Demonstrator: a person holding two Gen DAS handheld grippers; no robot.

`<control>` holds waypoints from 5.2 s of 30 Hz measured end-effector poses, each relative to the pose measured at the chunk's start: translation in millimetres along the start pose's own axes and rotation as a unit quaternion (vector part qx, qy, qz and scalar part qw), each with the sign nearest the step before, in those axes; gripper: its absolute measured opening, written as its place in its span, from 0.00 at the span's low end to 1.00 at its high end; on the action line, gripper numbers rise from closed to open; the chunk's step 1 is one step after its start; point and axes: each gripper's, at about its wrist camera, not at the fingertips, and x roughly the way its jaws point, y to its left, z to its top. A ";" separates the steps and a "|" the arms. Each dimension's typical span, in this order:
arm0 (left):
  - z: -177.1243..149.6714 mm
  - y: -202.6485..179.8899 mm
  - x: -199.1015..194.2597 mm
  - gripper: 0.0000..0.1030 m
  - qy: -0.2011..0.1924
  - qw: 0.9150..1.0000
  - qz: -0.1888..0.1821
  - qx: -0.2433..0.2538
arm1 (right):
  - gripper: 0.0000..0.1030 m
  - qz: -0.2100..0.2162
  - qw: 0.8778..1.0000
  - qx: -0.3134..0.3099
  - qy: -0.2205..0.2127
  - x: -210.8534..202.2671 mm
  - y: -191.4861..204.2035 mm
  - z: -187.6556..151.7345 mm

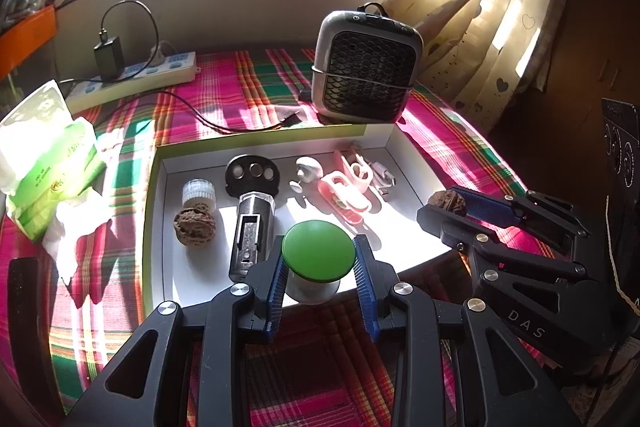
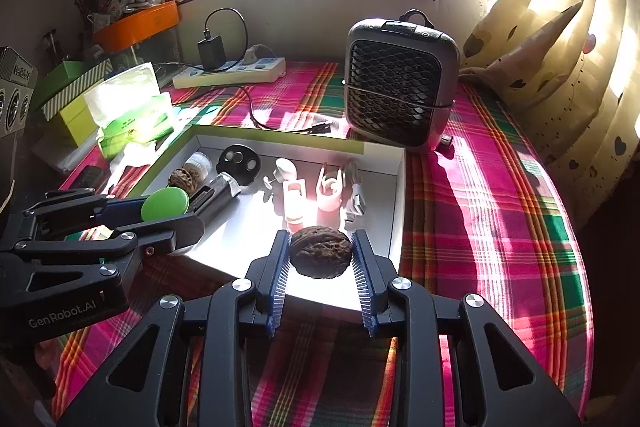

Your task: Organize objects

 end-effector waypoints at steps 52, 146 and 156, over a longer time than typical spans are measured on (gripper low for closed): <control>7.0 7.0 55.7 0.29 0.037 0.999 0.014 -0.003 | 0.31 -0.008 0.997 -0.054 0.049 61.5 -3.1 9.8; -82.4 -4.1 -25.4 0.38 0.005 0.991 0.129 -0.023 | 0.46 -0.025 0.999 0.016 0.040 -15.7 34.3 -66.4; -105.5 0.3 -25.5 0.38 0.019 0.989 0.146 -0.032 | 0.53 -0.034 0.997 0.034 0.057 -19.4 33.7 -84.2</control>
